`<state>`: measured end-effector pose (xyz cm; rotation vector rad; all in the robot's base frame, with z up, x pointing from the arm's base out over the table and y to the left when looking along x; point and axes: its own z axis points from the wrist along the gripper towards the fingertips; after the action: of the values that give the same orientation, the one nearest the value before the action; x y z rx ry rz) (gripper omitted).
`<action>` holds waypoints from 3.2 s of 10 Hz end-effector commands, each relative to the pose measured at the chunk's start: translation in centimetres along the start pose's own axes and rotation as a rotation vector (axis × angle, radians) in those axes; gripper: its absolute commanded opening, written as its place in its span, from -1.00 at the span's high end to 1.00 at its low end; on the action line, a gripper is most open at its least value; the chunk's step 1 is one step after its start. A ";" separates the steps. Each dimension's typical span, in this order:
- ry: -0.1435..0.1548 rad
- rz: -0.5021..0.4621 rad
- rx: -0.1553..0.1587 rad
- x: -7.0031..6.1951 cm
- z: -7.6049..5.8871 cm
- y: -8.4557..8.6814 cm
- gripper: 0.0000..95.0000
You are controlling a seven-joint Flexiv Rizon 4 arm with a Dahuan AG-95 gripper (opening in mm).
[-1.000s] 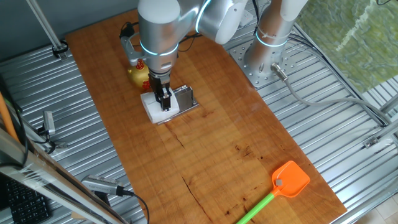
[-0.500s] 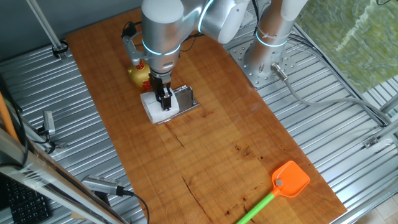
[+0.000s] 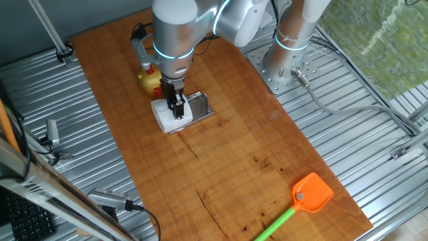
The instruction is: Take the roll of paper down from the shelf
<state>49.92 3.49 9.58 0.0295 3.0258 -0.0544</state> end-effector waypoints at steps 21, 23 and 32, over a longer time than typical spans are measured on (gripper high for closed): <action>0.004 -0.001 -0.019 -6.2 0.2 -0.4 1.00; 0.005 0.001 -0.020 -7.3 0.3 -0.3 1.00; 0.011 0.011 -0.019 -11.0 1.3 0.2 1.00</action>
<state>61.10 3.45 9.50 0.0451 3.0362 -0.0265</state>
